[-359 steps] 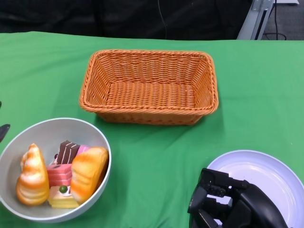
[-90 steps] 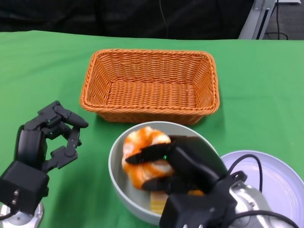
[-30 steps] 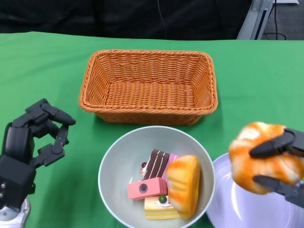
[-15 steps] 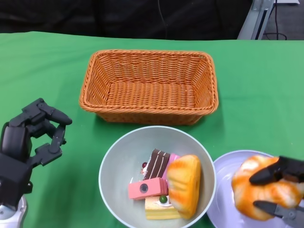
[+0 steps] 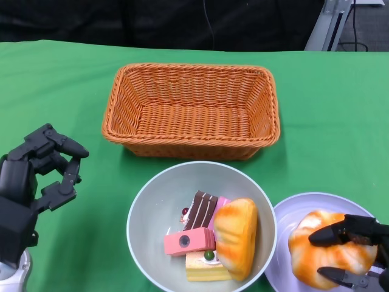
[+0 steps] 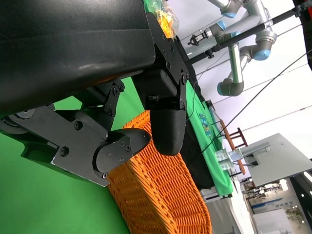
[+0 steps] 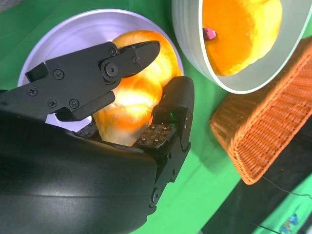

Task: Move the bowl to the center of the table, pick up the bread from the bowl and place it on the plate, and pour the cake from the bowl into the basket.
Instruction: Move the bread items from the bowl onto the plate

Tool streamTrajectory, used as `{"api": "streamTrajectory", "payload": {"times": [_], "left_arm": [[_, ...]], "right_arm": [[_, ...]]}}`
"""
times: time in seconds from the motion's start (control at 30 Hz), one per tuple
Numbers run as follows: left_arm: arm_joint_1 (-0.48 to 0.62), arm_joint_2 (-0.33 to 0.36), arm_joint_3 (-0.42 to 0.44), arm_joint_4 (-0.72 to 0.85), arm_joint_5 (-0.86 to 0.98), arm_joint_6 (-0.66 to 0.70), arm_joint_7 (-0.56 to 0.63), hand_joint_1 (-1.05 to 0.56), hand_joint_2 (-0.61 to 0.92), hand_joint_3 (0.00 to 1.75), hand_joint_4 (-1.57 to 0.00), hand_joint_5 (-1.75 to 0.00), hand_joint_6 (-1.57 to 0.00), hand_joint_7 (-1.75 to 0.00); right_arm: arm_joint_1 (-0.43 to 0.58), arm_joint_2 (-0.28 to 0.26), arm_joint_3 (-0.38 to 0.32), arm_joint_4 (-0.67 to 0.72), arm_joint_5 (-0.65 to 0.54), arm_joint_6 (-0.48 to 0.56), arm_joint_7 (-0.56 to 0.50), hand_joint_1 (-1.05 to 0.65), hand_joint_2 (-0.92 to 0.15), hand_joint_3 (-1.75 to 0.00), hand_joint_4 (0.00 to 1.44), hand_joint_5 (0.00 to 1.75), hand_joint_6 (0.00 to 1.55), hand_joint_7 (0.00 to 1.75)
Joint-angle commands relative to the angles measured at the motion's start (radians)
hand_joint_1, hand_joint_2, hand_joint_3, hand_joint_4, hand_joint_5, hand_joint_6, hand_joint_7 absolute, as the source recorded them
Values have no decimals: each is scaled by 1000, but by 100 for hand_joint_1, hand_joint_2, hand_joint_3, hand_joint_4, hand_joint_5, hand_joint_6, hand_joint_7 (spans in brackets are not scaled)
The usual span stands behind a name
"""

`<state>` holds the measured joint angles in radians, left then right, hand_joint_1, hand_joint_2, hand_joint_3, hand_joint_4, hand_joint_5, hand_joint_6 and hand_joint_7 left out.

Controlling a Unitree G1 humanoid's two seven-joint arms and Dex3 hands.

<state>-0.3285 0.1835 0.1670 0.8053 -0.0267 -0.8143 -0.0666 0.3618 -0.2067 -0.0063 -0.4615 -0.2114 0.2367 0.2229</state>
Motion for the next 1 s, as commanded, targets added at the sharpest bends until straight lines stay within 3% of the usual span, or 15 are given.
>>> {"api": "streamTrajectory", "payload": {"times": [0.03,0.2,0.4,0.6,0.93,1.0], "left_arm": [[-9,27,12,2,-12,-5,-10,-9,64,93,-73,-172,-71,-136],[-7,32,9,-2,-12,-2,-14,-10,64,93,-74,-171,-72,-135],[-6,32,11,-6,-29,3,-32,-10,64,92,-74,-172,-71,-135],[-8,37,13,1,-38,5,-45,-10,63,93,-73,-172,-70,-136],[-11,40,16,7,-35,0,-45,-11,65,90,-76,-170,-71,-134],[-13,41,17,15,-36,-6,-47,-10,66,89,-74,-170,-71,-134]], "right_arm": [[1,-24,9,-30,-16,28,2,-7,-92,-14,63,70,84,20],[14,-56,34,-60,-74,43,4,-14,-92,-11,46,37,70,1],[8,-87,57,-104,-111,132,48,-17,-92,-12,35,20,56,1],[-7,-138,88,-158,-155,226,114,-20,-92,-11,32,13,48,0],[-18,-183,98,-186,-139,255,193,-16,-92,-11,34,9,37,0],[-21,-197,104,-199,-141,270,216,-18,-92,-11,31,7,26,0]]}}
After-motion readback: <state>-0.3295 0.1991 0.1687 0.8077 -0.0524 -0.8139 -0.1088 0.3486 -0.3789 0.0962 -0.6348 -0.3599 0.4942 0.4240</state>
